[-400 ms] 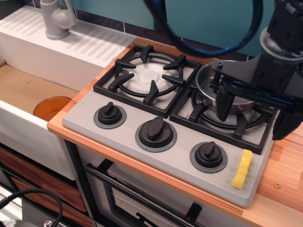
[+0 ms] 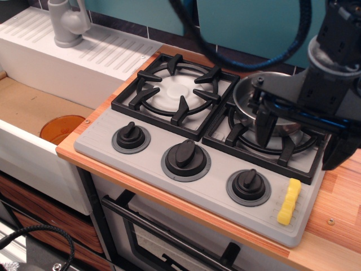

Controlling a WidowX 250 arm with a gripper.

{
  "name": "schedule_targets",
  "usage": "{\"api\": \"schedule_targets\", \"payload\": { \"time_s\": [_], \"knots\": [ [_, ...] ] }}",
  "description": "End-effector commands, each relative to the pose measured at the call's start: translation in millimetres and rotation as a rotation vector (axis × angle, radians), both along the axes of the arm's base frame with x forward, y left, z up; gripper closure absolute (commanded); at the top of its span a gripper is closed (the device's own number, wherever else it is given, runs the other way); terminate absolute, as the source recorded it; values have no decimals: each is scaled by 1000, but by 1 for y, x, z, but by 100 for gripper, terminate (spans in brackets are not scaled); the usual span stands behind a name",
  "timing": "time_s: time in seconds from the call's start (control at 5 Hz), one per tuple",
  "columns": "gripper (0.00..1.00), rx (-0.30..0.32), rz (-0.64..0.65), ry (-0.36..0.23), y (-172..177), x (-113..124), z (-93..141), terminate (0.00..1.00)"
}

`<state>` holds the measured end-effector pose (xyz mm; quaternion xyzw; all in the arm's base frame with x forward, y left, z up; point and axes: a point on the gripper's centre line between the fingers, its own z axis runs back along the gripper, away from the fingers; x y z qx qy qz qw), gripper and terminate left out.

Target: Put fry in pot or pan an put pot or pan on stove

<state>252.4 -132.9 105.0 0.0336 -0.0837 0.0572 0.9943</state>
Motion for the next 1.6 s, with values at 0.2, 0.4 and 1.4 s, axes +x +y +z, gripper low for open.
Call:
{"api": "schedule_targets", "payload": {
  "time_s": [0.2,0.4,1.4],
  "knots": [
    [0,-32,-6,-107,-8,12,-36,0],
    [0,-28,-9,-136,-9,15,-48,0],
    [100,2,22,-216,-32,12,-87,0]
  ]
}}
